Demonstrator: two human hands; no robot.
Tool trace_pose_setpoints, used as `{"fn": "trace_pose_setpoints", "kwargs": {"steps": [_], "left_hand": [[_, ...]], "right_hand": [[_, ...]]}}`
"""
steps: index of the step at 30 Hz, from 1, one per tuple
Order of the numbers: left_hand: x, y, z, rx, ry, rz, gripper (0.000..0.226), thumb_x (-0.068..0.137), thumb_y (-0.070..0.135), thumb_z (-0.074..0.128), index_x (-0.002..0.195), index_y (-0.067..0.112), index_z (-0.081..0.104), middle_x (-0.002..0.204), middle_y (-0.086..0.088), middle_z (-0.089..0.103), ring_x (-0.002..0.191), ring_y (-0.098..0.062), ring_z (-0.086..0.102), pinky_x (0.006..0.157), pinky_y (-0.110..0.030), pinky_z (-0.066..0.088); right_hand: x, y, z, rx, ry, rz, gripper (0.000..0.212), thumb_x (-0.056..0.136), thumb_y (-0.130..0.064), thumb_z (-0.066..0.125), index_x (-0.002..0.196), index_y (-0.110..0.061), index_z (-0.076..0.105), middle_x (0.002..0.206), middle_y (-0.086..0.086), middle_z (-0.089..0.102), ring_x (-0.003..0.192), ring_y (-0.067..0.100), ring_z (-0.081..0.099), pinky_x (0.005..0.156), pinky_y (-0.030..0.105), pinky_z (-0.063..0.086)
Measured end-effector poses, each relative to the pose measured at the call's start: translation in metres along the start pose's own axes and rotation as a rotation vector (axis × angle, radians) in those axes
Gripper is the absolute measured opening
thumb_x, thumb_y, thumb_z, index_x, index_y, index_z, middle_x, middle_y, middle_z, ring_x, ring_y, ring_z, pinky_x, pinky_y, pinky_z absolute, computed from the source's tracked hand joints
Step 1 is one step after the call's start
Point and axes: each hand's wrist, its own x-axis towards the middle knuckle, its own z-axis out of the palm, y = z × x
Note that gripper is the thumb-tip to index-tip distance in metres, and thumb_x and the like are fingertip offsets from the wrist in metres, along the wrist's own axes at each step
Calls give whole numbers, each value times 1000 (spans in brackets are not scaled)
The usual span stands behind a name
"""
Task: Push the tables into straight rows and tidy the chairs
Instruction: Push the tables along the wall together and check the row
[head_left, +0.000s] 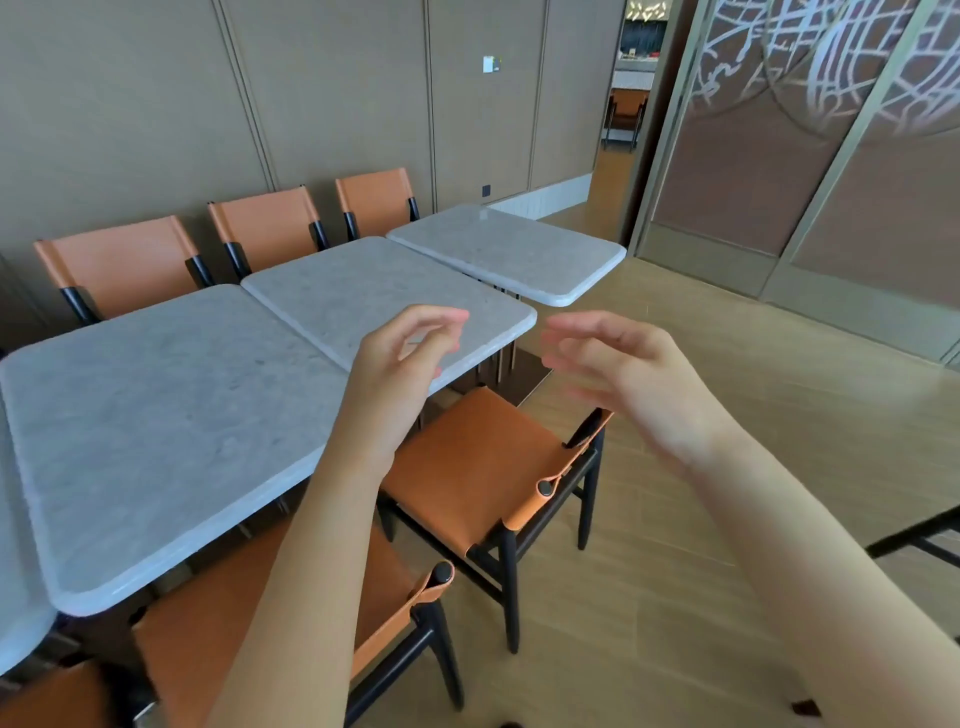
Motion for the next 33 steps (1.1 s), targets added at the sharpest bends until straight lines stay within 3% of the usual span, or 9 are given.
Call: {"fn": "trace_pose_setpoints", "kwargs": {"steps": [5,11,17,25,33], "left_hand": [[82,-1,44,1,-8,-38,13,97,33,62,96,33,75,104,14,73,103,-9,70,103,-42,51],[163,-3,101,-31,-48,-55,15,98,28,60,102,25,75,108,14,74,97,-4,72,102,-38,52],[211,-13,152,-19,-113,-70,15,99,27,60,103,24,75,108,12,75,96,-2,72,100,-34,53],[258,-25,228,36,-174,-82,13,98,28,62,100,27,75,103,11,75,100,-5,71,102,-41,52],[317,-16,347,64,-170,-38,14,98,34,61,97,33,75,100,11,74,102,-6,70,103,-47,51]], "right_hand": [[74,-6,-44,-26,1,1,23,98,-16,58,114,-25,73,116,-5,73,108,8,69,95,34,56],[135,-1,-98,-37,44,17,22,98,-19,58,115,-24,71,116,-8,73,106,6,70,92,32,55],[180,9,-143,-14,112,18,20,99,-21,58,114,-24,72,118,-5,73,107,7,70,89,29,56],[237,37,-198,23,110,52,19,98,-22,60,112,-25,72,118,-6,72,106,8,70,93,34,55],[310,40,-309,15,89,2,21,99,-21,57,115,-23,71,116,-7,73,103,7,71,93,33,56]]}}
